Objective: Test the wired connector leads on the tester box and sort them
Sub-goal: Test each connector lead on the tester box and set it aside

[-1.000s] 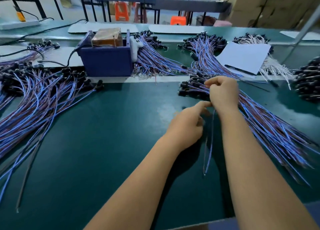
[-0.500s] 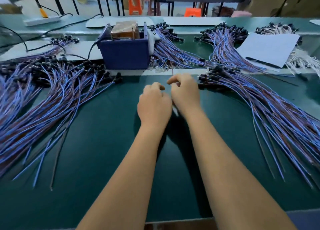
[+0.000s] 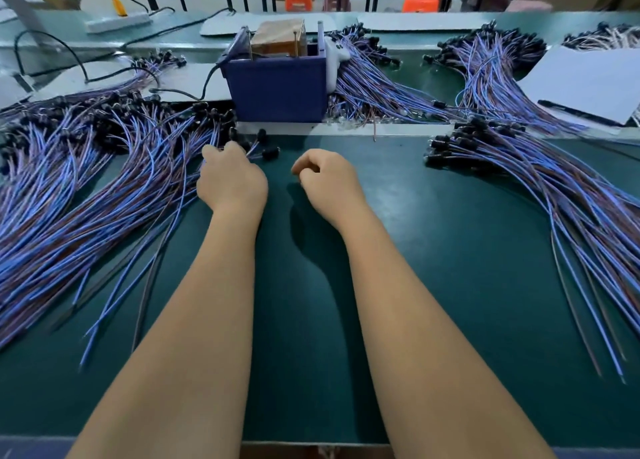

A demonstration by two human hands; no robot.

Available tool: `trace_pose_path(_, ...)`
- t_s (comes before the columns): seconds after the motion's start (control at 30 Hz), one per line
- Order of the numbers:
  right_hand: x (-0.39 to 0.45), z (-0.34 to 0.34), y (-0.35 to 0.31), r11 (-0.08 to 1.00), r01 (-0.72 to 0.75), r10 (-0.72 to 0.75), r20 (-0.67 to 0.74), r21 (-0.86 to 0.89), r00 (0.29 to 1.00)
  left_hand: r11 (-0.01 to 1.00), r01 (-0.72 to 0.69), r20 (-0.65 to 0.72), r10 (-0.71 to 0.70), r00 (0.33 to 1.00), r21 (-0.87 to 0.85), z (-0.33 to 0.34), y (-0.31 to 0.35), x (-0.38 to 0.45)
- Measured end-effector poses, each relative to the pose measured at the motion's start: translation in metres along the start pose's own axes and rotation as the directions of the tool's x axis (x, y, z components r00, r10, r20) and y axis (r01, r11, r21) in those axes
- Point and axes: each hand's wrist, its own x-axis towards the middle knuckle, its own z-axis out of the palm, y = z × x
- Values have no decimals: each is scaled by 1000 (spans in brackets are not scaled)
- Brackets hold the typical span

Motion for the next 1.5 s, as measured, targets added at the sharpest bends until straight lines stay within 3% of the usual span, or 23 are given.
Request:
trace_pose_path(0.2, -5, -5, 2, 987, 28, -26, -14, 158, 1000, 983, 4, -124, -27, 992, -186, 3, -7, 1)
trace_pose_path(0.4, -2, -4, 0, 962, -15, 26, -38, 271, 999, 828, -285, -387, 89, 918, -484, -7, 6, -11)
trace_pose_path(0.47, -2, -5, -3, 923, -29, 44, -30, 383, 999, 659, -376, -381, 144, 913, -651, -10, 23, -20)
trace_pose_path(0.5, -2, -8, -6, 885, -39, 57, -24, 464, 998, 512, -351, -310, 166, 936, -784, -11, 32, -26)
trace_pose_path(0.57, -2, -14, -9, 766, -73, 104, -11, 638, 994, 179, -130, -83, 246, 966, -975, -12, 47, -38)
trace_pose_path(0.63, 0, -20, -10, 642, -126, 158, 30, 756, 987, 10, 145, 138, 380, 915, -989, -10, 54, -45)
trace_pose_path(0.73, -2, -26, -6, 578, -149, 135, 86, 802, 987, 45, 416, 362, 587, 725, -908, -10, 53, -43)
trace_pose_path(0.8, -2, -30, -4, 537, -132, 171, 46, 833, 984, 218, 492, 499, 662, 560, -843, -11, 49, -41)
trace_pose_path(0.87, -2, -33, -2, 469, -118, 247, -2, 875, 969, 454, 431, 610, 705, 362, -780, -11, 42, -41)
trace_pose_path(0.93, -2, -38, 2, 413, -100, 282, -22, 905, 959, 593, 293, 653, 734, 186, -750, -12, 36, -45)
trace_pose_path(0.97, -2, -40, 5, 391, -88, 284, -28, 916, 959, 620, 242, 659, 740, 136, -746, -13, 34, -46)
trace_pose_path(1.0, -2, -41, 6, 369, -78, 282, -31, 926, 959, 627, 225, 660, 740, 128, -746, -14, 33, -47)
trace_pose_path(1.03, -2, -42, 8, 354, -77, 279, -26, 932, 960, 612, 244, 655, 735, 176, -752, -13, 33, -46)
trace_pose_path(1.07, -2, -43, 8, 350, -85, 279, -17, 933, 960, 566, 299, 638, 712, 292, -768, -11, 36, -44)
trace_pose_path(1.13, -2, -45, 8, 362, -89, 257, -7, 928, 966, 369, 445, 577, 548, 605, -816, -4, 36, -38)
trace_pose_path(1.2, -4, -42, 3, 408, -98, 221, 6, 908, 975, 152, 482, 503, 346, 792, -863, 2, 33, -27)
trace_pose_path(1.23, -5, -40, 0, 463, -101, 206, 4, 881, 979, 132, 444, 463, 276, 842, -886, 6, 30, -23)
trace_pose_path(1.33, -8, -26, -7, 674, -53, 151, -68, 737, 986, 311, 245, 320, 218, 922, -918, 16, 30, -23)
trace_pose_path(1.5, -8, -16, -10, 766, -15, 141, -145, 643, 979, 346, 119, 218, 264, 939, -931, 24, 47, -40)
